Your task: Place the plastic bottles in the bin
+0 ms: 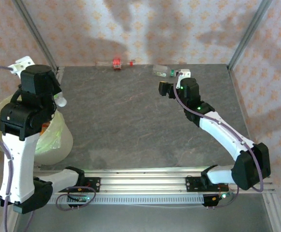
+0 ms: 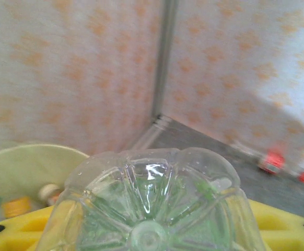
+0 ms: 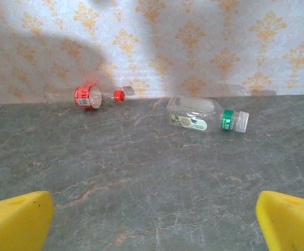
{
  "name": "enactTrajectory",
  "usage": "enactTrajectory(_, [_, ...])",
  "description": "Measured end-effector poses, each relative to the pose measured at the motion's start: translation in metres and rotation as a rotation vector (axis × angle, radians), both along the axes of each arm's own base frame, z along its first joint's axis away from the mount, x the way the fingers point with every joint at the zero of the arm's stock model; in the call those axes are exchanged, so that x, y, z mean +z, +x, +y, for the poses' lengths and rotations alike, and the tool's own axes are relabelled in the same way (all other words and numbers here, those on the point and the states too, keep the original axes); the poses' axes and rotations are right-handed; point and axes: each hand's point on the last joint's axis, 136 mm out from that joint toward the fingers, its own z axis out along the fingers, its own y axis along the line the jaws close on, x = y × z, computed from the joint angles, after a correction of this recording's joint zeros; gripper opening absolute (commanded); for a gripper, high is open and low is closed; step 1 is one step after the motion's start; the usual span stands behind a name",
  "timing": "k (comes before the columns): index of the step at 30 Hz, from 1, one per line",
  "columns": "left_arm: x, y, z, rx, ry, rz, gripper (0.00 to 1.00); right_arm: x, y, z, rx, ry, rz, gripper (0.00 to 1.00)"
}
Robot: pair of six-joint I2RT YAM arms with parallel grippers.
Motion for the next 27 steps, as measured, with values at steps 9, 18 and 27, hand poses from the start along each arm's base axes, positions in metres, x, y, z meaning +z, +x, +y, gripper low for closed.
enactTrajectory(9, [-0.023, -0.032, 0.071, 0.272, 0.019, 0.116, 0.49, -0.009, 0.005, -0.004, -0.023, -0.01, 0.02, 0.99])
enactTrajectory(18, [-0.085, -0.026, 0.093, 0.271, -0.157, 0.322, 0.56, -0.018, 0.009, -0.006, -0.035, -0.022, 0.036, 0.99])
enactTrajectory(27, [-0.139, 0.009, 0.09, 0.174, -0.291, 0.51, 0.78, -0.026, 0.013, -0.007, -0.049, -0.025, 0.055, 0.99])
